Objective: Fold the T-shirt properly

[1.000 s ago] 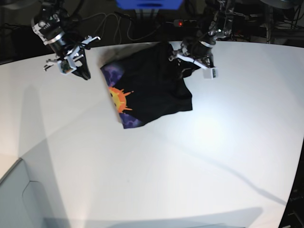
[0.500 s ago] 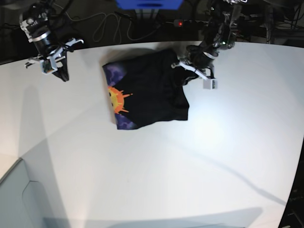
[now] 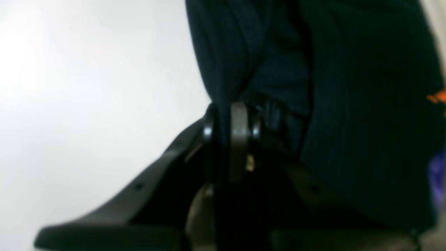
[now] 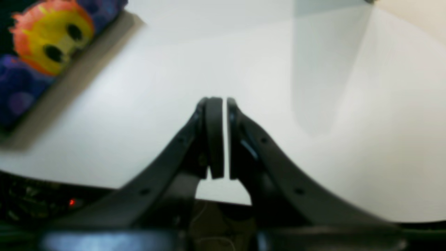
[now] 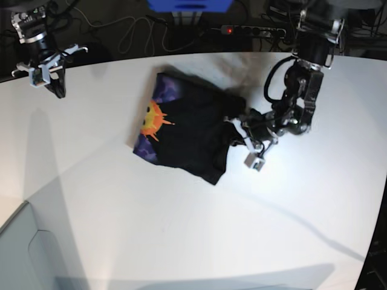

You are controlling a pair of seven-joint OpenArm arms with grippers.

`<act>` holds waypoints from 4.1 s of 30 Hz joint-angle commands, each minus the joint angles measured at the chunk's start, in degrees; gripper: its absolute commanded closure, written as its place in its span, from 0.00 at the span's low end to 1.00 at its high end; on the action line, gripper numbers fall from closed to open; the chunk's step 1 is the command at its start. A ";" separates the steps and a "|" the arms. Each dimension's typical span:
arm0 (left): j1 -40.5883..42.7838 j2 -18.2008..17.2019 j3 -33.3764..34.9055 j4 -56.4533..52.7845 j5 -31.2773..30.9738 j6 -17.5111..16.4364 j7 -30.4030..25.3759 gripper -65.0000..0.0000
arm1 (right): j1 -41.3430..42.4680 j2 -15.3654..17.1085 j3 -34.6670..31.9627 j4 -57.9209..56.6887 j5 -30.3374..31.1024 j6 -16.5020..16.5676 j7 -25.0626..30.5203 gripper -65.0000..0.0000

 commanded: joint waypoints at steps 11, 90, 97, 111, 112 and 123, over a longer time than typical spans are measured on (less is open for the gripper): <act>-20.34 5.28 32.02 -6.64 11.58 0.15 0.81 1.00 | -2.81 0.16 2.66 1.11 1.34 0.36 1.50 1.00; -25.79 13.37 26.57 3.74 28.99 0.68 -13.70 0.40 | -7.64 -8.01 8.11 1.02 1.26 0.36 1.50 1.00; -14.97 8.53 -2.09 12.62 28.73 0.68 -13.70 0.40 | -7.03 -8.01 7.76 0.58 1.17 0.36 1.50 1.00; 21.51 4.14 -45.08 26.42 27.94 0.24 -13.70 0.40 | 4.22 -0.98 0.38 -6.63 1.08 0.36 -6.15 1.00; 23.53 4.93 -47.19 26.77 26.79 0.24 -13.70 0.41 | 4.66 -0.19 -0.15 -7.69 1.08 0.36 -6.06 1.00; 39.71 5.90 -55.72 26.68 9.30 0.24 -13.79 0.41 | 7.04 2.27 -7.18 -14.10 1.17 0.36 -5.89 1.00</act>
